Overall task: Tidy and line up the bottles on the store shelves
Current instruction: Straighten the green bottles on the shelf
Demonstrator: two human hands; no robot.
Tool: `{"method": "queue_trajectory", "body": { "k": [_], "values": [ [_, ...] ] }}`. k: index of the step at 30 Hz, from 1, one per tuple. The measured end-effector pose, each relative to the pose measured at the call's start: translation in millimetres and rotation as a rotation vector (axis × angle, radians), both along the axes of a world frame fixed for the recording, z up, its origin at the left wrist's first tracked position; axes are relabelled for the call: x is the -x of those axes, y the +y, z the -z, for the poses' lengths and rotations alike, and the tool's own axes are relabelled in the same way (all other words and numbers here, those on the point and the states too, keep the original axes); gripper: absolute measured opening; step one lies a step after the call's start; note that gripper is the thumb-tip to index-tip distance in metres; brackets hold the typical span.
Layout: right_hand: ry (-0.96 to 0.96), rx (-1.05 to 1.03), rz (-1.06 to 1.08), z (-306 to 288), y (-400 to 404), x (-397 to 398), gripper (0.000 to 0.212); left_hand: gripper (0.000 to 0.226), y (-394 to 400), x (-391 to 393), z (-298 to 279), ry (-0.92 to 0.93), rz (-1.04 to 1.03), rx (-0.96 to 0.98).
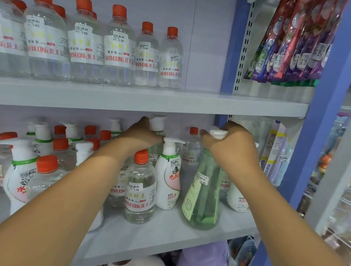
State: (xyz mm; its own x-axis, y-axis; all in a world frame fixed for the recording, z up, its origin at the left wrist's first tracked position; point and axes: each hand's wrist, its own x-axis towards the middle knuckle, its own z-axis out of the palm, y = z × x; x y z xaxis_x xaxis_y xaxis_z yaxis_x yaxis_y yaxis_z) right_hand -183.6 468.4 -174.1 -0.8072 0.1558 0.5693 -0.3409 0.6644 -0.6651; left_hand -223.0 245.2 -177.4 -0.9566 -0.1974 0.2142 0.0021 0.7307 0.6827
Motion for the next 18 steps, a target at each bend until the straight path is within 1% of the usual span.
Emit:
{"method": "queue_trajectory", "body": {
  "k": [1, 3, 5, 6, 8, 10, 11, 13, 14, 16, 18],
  "values": [
    [0.005, 0.092, -0.050, 2.9, 3.8, -8.7, 0.036, 0.064, -1.4, 0.7, 0.1, -0.015, 0.015, 0.008],
    [-0.093, 0.261, -0.220, 14.5, 7.1, -23.0, 0.031, 0.061, -2.1, 1.9, 0.3, -0.017, 0.038, 0.013],
    [-0.256, 0.348, -0.372, 35.6, 5.3, -32.2, 0.029, 0.051, -1.4, 3.4, 0.4, 0.006, 0.067, 0.003],
    [-0.287, 0.368, -0.390, 46.2, 3.6, -35.6, 0.025, 0.047, -1.1, 3.9, 0.8, 0.012, 0.077, -0.006],
    [-0.232, 0.437, -0.395, 58.0, -1.3, -40.5, 0.018, 0.045, -1.3, 5.0, 1.6, 0.005, 0.072, -0.020],
    [-0.181, 0.530, -0.424, 61.6, -10.2, -42.2, 0.022, 0.055, -2.5, 4.7, 1.2, -0.014, 0.054, -0.018],
    [-0.178, 0.550, -0.440, 61.6, -16.8, -42.1, 0.024, 0.063, -2.8, 4.1, 0.5, -0.020, 0.048, -0.019],
    [-0.163, 0.508, -0.462, 60.9, -29.9, -40.6, 0.020, 0.077, -4.2, 5.0, 1.1, -0.028, 0.045, -0.017],
    [-0.156, 0.469, -0.464, 61.2, -35.4, -38.1, 0.018, 0.077, -4.8, 5.6, 2.0, -0.032, 0.046, -0.013],
    [-0.163, 0.432, -0.457, 62.2, -43.3, -32.1, 0.017, 0.066, -3.7, 4.6, 2.8, -0.024, 0.050, -0.013],
    [-0.173, 0.453, -0.438, 62.4, -46.2, -25.5, 0.017, 0.056, -3.2, 4.0, 3.3, 0.000, 0.052, -0.028]
  ]
}}
